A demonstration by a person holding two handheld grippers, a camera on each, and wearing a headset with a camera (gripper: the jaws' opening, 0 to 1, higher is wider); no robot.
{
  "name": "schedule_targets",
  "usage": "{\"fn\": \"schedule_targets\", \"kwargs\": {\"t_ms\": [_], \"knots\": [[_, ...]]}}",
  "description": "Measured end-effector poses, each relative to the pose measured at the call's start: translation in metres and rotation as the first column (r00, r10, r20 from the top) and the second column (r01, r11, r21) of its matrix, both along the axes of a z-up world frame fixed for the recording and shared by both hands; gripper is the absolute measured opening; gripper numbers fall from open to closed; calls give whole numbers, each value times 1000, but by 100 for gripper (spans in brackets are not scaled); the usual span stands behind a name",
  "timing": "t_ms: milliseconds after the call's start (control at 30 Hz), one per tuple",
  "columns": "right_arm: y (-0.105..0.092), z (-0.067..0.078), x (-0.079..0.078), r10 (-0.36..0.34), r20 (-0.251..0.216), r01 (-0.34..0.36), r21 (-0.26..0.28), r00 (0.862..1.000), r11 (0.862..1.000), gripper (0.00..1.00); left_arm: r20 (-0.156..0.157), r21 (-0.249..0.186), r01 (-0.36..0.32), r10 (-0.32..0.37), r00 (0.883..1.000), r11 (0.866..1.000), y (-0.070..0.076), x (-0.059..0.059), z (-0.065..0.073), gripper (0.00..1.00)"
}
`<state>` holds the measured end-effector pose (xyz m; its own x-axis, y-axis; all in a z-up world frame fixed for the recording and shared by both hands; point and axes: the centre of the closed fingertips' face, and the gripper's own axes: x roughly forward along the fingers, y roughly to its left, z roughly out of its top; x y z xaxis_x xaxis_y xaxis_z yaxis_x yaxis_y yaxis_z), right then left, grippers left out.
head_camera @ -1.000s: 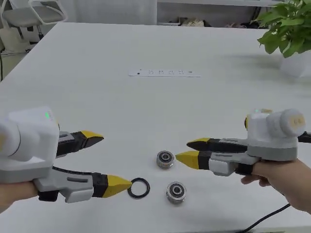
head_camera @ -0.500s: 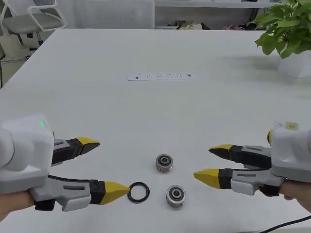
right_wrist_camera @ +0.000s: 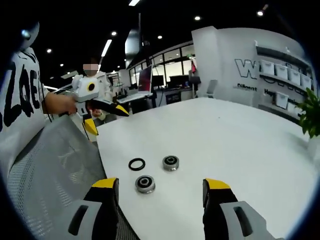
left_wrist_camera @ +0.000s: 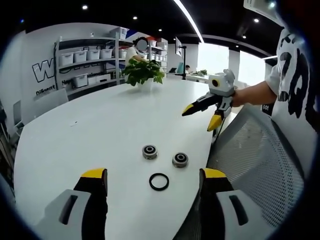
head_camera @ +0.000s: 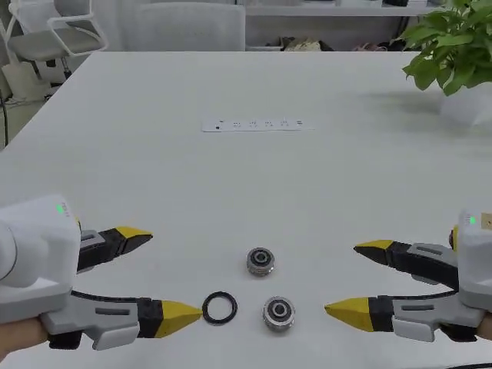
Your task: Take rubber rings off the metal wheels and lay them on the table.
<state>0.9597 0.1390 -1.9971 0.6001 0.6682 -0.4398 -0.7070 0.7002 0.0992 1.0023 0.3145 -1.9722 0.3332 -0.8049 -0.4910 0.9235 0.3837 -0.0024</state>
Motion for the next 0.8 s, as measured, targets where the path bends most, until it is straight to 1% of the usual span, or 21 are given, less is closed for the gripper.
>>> {"fn": "schedule_targets", "kwargs": {"t_ms": [133,400,800], "knots": [[-1,0,-4,0,2,0,-4,1000,1000,71,2,1,-10,10,1000,1000,3,-2,0,74],[-4,-2,-10,1,-2,-1,-15,1000,1000,77,18,8,-24,24,1000,1000,6,-4,0,77],[-8,-1,-15,-13,-3,13,-9,1000,1000,79,28,9,-45,45,999,999,11,-8,2,79]]}}
